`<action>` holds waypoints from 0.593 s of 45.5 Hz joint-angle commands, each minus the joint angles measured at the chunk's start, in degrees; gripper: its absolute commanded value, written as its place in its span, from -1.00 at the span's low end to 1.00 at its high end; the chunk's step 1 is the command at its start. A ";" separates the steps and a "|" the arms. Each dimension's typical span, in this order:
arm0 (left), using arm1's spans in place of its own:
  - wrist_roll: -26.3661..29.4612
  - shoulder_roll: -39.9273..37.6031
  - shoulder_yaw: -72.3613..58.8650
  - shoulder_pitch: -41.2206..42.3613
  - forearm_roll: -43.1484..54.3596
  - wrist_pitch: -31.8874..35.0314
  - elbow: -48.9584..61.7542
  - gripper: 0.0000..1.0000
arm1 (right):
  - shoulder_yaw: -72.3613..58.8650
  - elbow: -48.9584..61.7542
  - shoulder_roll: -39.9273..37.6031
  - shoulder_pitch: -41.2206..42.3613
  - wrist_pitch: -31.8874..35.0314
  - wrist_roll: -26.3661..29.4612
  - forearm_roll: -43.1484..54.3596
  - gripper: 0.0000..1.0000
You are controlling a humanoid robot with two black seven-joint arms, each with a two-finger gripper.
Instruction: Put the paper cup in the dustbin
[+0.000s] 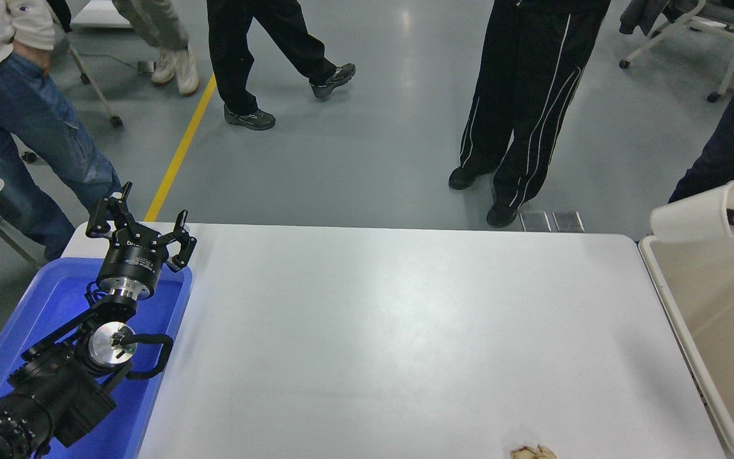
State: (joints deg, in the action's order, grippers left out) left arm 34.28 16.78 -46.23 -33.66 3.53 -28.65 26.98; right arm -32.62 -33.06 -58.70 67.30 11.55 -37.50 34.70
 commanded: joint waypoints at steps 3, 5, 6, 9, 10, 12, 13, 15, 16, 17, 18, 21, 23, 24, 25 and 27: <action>0.00 0.00 -0.09 -0.01 -0.01 0.00 0.00 1.00 | 0.01 15.47 1.92 -9.99 0.32 0.76 -10.88 -1.00; 0.00 0.00 0.00 -0.01 -0.01 0.00 0.00 1.00 | 0.01 17.32 2.54 -11.31 0.32 0.85 -12.02 -1.00; 0.00 0.00 -0.09 -0.01 0.08 0.00 0.00 1.00 | 0.01 18.03 2.89 -11.93 0.32 0.93 -12.46 -1.00; 0.00 0.00 -0.09 -0.01 -0.01 0.00 0.00 1.00 | 0.10 20.05 3.86 -13.68 0.32 1.63 -14.13 -1.00; 0.00 0.00 -0.09 -0.01 -0.01 0.00 0.00 1.00 | 0.10 20.66 4.21 -14.30 0.32 2.07 -14.74 -1.00; 0.00 0.00 -0.09 -0.01 -0.01 0.00 0.00 1.00 | 0.19 21.89 5.00 -15.27 0.32 3.65 -16.06 -1.00; 0.00 0.00 -0.09 -0.01 -0.01 0.00 0.00 1.00 | 0.36 22.51 5.44 -15.79 0.32 4.79 -16.85 -1.00; 0.00 0.00 -0.09 -0.01 -0.01 0.00 0.00 1.00 | 1.15 23.65 6.49 -16.85 0.23 7.08 -18.43 -1.00; 0.00 0.00 -0.09 -0.01 -0.01 0.00 0.00 1.00 | 1.59 24.09 6.93 -17.46 0.32 8.13 -19.14 -1.00; 0.00 0.00 -0.09 -0.01 -0.01 0.00 0.00 1.00 | 2.12 24.53 7.37 -18.08 0.14 9.27 -19.67 -1.00; 0.00 0.00 -0.09 -0.01 -0.01 0.00 0.00 1.00 | 2.82 24.88 7.81 -18.69 0.05 10.33 -20.11 -1.00; 0.00 0.00 -0.09 -0.01 -0.01 0.00 0.00 1.00 | 5.19 25.68 9.39 -20.10 -0.38 13.32 -20.55 -1.00; 0.00 0.00 -0.09 -0.01 -0.01 0.00 0.00 1.00 | 7.21 26.64 11.24 -20.81 -0.47 15.95 -20.55 -1.00; 0.00 0.00 -0.09 -0.01 -0.01 0.00 0.00 1.00 | 8.00 26.99 12.03 -21.07 -0.47 16.92 -20.55 -1.00; 0.00 0.00 -0.09 -0.01 -0.01 0.00 0.00 1.00 | 8.71 27.52 12.73 -21.42 -0.47 17.98 -20.55 -1.00; 0.00 0.00 0.00 -0.01 0.08 0.00 0.00 1.00 | 9.77 28.75 14.40 -22.04 -0.56 19.91 -20.46 -1.00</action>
State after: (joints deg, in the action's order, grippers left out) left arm 34.28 16.79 -46.32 -33.66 3.53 -28.65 26.98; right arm -28.64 -10.10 -50.71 50.05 11.47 -27.18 17.07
